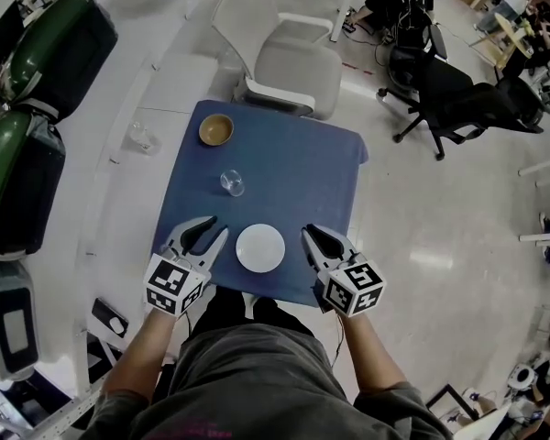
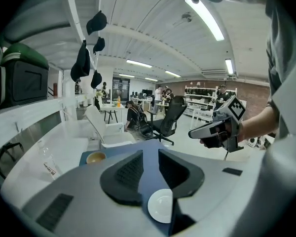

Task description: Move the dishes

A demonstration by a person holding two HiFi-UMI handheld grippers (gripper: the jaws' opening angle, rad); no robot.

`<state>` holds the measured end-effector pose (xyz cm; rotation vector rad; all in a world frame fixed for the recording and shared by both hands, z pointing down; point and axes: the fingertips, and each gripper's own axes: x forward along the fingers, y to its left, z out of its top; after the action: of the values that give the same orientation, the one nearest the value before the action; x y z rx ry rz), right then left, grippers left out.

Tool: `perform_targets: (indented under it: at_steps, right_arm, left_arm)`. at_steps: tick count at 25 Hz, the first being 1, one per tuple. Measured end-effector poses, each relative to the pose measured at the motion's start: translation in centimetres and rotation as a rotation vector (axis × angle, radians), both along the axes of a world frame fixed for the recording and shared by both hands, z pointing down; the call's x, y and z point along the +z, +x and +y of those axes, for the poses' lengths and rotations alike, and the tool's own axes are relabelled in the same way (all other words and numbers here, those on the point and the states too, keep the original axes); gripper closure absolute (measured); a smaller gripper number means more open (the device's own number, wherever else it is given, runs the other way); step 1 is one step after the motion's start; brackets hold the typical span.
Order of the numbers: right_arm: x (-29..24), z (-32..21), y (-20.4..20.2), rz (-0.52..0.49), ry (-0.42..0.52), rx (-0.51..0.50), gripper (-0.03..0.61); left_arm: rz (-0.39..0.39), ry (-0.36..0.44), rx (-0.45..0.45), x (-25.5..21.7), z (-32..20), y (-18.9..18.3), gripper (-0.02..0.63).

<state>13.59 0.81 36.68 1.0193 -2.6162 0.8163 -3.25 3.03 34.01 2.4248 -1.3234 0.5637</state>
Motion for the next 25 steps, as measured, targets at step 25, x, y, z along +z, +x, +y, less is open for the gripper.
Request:
perform_targets:
  at_steps: [25]
  right_arm:
    - [-3.2, -9.7, -14.8, 0.036, 0.074, -0.021, 0.535]
  left_arm:
    - [0.161, 0.005, -0.261, 3.1, -13.2, -16.6, 0.515]
